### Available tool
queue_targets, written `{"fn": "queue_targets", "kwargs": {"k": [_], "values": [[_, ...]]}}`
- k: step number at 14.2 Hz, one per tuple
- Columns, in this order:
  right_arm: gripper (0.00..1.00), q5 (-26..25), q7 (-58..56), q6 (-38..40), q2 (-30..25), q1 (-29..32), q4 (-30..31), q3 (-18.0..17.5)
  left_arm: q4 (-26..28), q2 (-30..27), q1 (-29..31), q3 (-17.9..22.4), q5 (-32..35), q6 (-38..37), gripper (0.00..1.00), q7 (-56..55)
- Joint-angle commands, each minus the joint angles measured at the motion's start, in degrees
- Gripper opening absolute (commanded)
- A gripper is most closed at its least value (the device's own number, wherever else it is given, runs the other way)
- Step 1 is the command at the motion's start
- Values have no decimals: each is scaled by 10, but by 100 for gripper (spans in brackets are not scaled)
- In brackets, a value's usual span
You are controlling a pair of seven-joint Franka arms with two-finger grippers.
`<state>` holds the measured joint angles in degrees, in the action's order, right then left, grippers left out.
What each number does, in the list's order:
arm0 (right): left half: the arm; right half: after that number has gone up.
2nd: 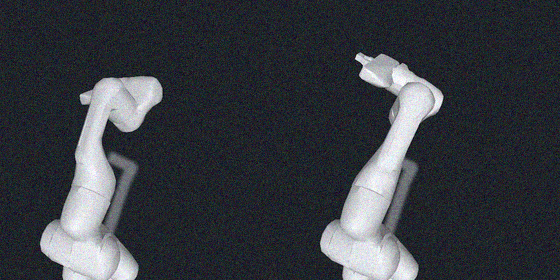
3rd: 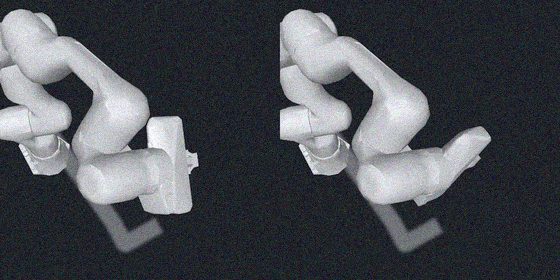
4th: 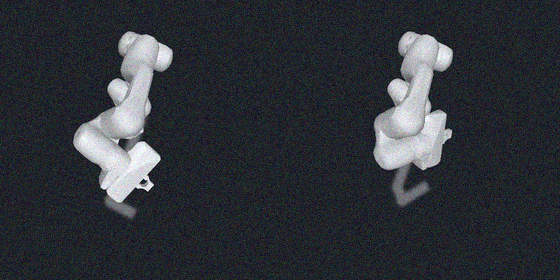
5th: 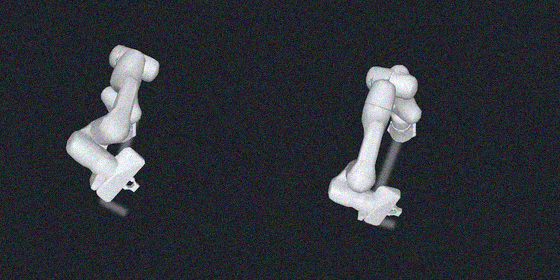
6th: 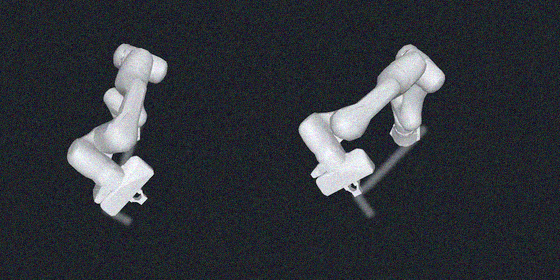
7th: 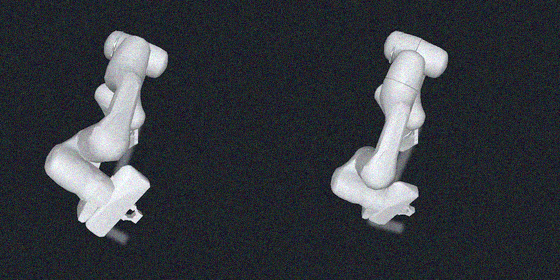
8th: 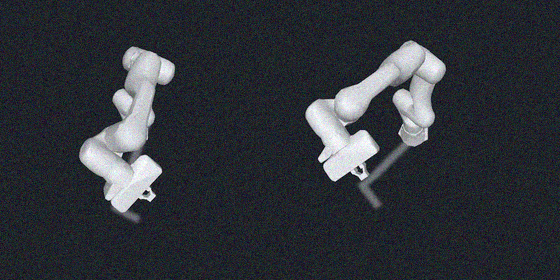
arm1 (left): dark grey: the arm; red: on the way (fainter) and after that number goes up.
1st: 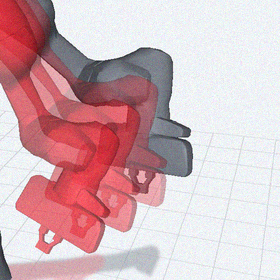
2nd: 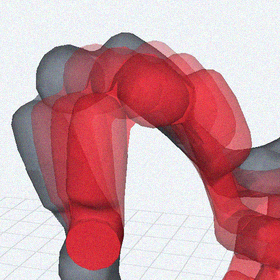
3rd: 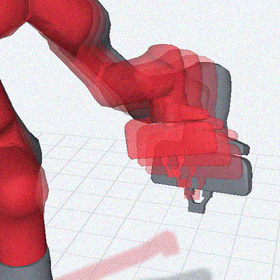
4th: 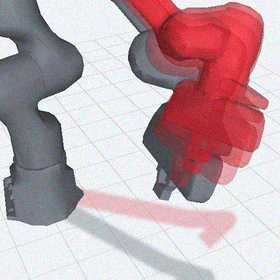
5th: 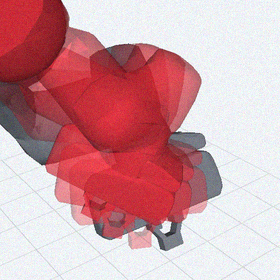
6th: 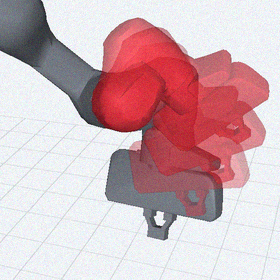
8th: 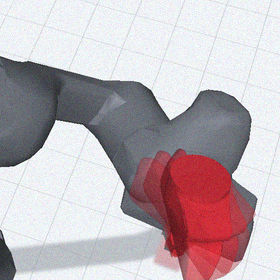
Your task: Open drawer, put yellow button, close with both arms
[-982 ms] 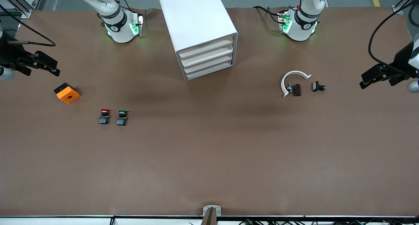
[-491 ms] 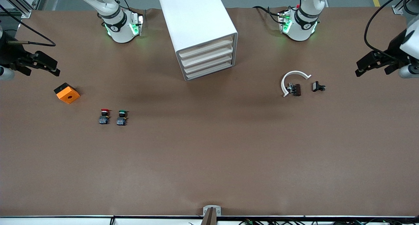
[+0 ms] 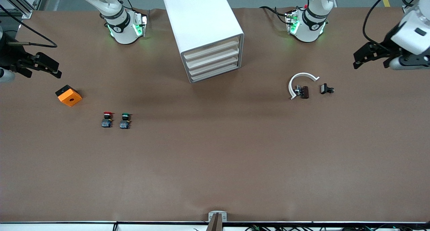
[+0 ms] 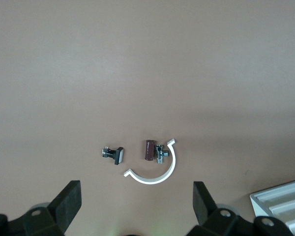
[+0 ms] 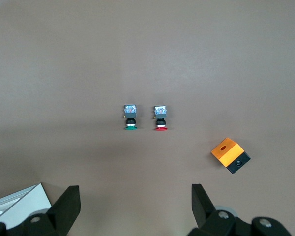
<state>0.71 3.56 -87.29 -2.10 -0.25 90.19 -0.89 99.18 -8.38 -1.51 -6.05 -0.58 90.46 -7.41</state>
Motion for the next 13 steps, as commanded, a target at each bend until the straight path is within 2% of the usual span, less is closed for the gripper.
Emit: {"fn": "queue_targets", "kwargs": {"k": [1, 5, 8, 11, 13], "values": [[100, -5, -3, 5, -1, 7, -6, -6, 17, -23, 12, -11, 4, -4, 100, 0], [100, -5, -3, 5, -1, 7, -6, -6, 12, -17, 31, -12, 3, -5, 100, 9], [100, -5, -3, 5, 0, 7, -6, -6, 12, -15, 58, -47, 3, -5, 100, 6], [100, -5, -3, 5, -1, 6, -6, -6, 9, -8, 59, -54, 6, -5, 100, 6], [100, -5, -3, 5, 0, 6, -6, -6, -16, 10, 58, -52, 8, -5, 100, 1]]}}
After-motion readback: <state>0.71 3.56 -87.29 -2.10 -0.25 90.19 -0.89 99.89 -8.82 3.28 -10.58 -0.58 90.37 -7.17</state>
